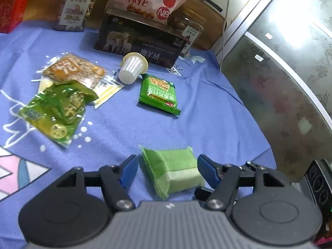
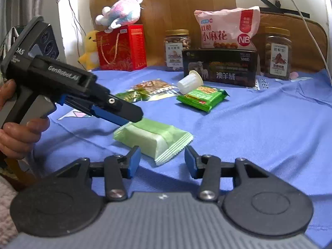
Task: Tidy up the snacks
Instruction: 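Move the left tool to the light green pastry packet and close, then lift the green packet with the left tool and lower it into the tin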
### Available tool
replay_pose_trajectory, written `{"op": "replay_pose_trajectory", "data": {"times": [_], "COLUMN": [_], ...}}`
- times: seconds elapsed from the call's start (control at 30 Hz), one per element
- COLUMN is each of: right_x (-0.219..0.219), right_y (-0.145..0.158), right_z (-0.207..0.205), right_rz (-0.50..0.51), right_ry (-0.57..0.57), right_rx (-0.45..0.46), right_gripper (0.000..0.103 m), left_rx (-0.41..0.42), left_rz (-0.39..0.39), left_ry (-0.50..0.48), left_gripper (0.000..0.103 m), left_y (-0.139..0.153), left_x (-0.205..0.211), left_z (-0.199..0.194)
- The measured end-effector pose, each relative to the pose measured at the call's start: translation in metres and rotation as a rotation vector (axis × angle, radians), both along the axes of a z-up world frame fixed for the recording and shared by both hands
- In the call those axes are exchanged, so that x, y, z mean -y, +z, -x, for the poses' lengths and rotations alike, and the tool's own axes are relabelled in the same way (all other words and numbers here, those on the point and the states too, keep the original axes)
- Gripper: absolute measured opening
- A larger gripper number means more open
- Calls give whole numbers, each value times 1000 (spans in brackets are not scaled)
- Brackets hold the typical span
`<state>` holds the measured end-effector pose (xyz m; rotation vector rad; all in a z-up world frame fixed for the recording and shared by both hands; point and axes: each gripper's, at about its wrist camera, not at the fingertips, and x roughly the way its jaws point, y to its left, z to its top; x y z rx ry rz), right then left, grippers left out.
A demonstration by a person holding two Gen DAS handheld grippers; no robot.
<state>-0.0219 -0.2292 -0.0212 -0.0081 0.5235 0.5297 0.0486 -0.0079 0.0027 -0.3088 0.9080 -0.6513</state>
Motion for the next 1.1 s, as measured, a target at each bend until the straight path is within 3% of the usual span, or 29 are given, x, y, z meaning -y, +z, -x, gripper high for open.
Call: {"op": "replay_pose_trajectory", "data": {"times": [0.1, 0.43, 0.5, 0.8, 1.1], "right_x": [-3, -7, -10, -13, -16], "right_y": [-3, -7, -6, -1, 25], "right_z": [-1, 0, 2, 13, -29], "right_rz": [17, 10, 19, 23, 22], "right_ry": [-11, 18, 31, 42, 4], "right_rx": [14, 21, 28, 57, 132], "right_gripper": [56, 55, 47, 38, 33], "left_rx": [-2, -16, -26, -15, 83], "left_rz": [-6, 10, 21, 24, 9], "left_ry": [-21, -23, -26, -50, -11], "left_gripper": [58, 36, 35, 33, 33], "left_y": [-3, -7, -7, -3, 37], "left_x": [7, 1, -1, -8, -4], "left_z": [0, 10, 12, 23, -24]}}
